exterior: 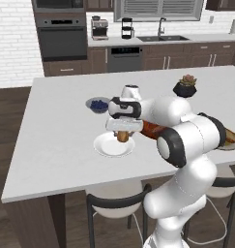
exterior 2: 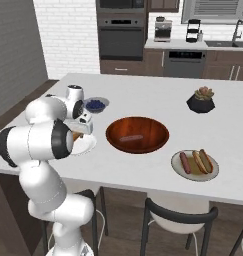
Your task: Place one bun and one sausage from the bowl on each plate.
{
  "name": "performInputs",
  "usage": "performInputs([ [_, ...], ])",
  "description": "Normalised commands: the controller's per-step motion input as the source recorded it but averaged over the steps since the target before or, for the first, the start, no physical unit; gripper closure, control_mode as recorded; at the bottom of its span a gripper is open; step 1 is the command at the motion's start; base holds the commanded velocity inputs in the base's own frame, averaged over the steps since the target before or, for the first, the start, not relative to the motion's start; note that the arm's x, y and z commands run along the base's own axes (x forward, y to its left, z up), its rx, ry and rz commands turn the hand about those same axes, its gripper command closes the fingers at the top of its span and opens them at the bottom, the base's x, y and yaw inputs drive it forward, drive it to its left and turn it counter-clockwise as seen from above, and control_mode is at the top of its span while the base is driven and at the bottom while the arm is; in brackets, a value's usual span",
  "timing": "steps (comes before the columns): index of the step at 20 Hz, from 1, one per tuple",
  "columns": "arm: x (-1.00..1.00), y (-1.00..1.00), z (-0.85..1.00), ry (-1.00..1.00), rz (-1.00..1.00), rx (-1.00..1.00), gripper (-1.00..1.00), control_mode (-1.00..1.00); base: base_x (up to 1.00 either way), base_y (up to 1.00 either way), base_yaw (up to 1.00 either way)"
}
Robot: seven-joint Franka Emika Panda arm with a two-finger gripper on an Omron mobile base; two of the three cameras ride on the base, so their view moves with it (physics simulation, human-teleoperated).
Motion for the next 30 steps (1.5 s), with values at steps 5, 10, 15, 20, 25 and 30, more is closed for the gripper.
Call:
performInputs([
  [5,0.22,0.73,-0.07,0.01,0.21,0.0,1.0,-1.0,0.0,0.0,0.0],
  [10,0.35,0.3,-0.31,0.03,0.1,-0.01,1.0,-1.0,0.0,0.0,0.0],
  [15,0.28,0.03,-0.42,0.01,0.02,-0.05,1.0,-1.0,0.0,0.0,0.0],
  [20,0.11,0.01,-0.21,0.0,0.0,-0.03,1.0,-1.0,0.0,0.0,0.0],
  [25,0.01,0.01,-0.05,0.0,0.0,0.0,1.0,-1.0,0.0,0.0,0.0],
  [30,0.0,0.0,-0.25,0.0,0.0,0.0,1.0,-1.0,0.0,0.0,0.0],
])
